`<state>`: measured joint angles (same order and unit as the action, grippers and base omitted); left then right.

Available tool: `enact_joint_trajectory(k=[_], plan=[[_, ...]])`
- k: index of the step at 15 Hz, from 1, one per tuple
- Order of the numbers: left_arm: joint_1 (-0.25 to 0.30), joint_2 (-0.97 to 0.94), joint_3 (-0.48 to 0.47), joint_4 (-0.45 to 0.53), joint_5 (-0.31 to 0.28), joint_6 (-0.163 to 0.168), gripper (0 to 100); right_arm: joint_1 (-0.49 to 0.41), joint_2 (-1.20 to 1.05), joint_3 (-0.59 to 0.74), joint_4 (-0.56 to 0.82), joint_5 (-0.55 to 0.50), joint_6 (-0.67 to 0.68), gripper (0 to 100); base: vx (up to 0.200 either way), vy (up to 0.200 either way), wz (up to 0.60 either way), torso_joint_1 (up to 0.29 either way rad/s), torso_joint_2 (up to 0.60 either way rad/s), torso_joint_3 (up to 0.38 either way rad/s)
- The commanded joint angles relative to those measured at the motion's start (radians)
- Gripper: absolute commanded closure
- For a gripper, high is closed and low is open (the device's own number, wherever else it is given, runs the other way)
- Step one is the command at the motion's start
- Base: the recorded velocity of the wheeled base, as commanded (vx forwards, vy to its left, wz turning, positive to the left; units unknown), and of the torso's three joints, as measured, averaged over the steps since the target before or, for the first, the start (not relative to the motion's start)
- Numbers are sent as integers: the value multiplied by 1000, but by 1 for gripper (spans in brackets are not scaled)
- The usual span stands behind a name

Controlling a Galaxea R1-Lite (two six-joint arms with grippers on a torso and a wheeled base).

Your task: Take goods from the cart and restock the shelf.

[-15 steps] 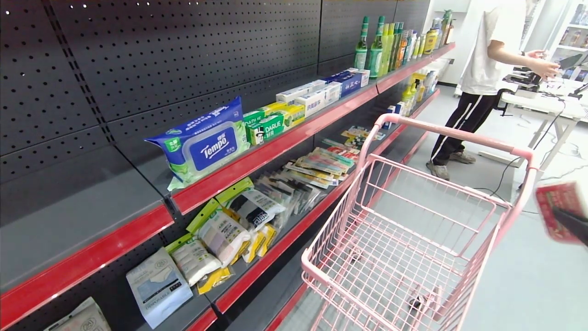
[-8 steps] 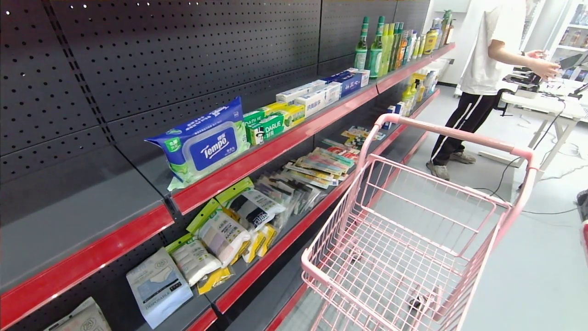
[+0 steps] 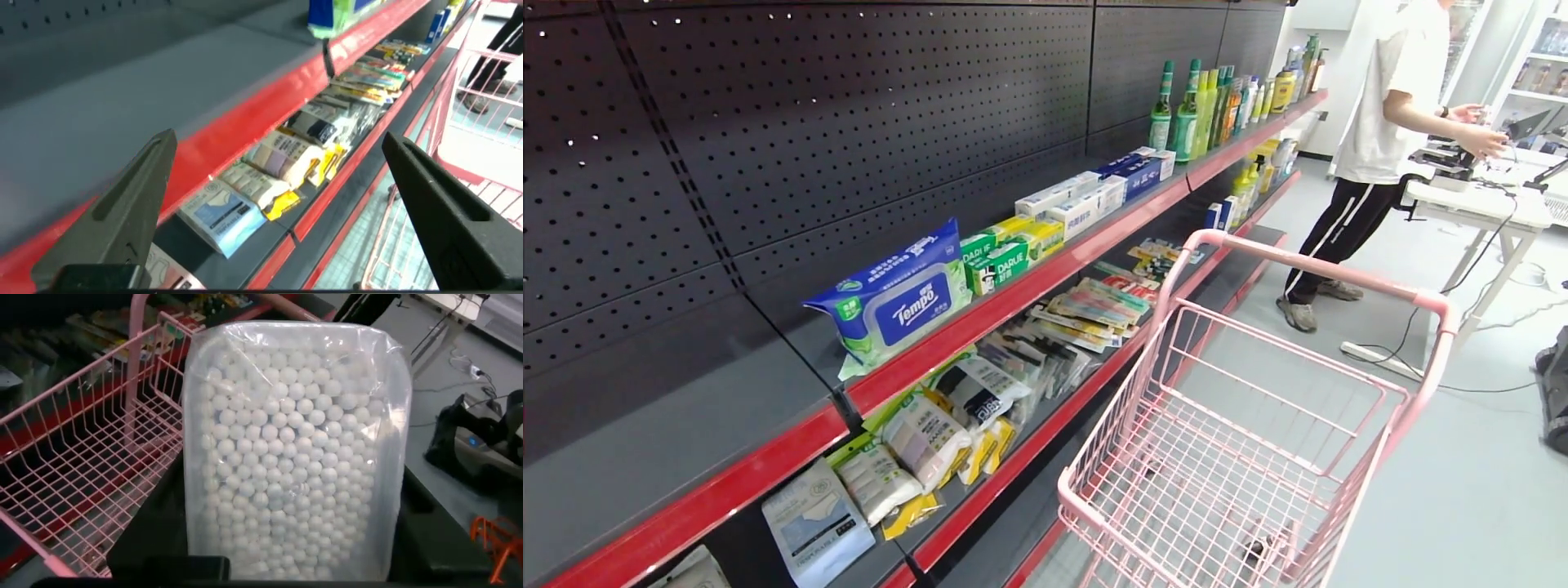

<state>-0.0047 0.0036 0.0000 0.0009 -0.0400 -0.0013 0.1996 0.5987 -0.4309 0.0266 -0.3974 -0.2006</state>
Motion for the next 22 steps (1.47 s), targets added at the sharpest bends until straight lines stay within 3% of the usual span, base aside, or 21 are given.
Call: enact_joint_trajectory(k=[1,22], plan=[[0,-1,0,1,0,0,0,0,6,0,1,0,-8,100,0,0,0,217,-535,-315],[0,-1,0,1,0,0,0,6,35,3,-7,35,-43,100,0,0,0,163,-358,-198]])
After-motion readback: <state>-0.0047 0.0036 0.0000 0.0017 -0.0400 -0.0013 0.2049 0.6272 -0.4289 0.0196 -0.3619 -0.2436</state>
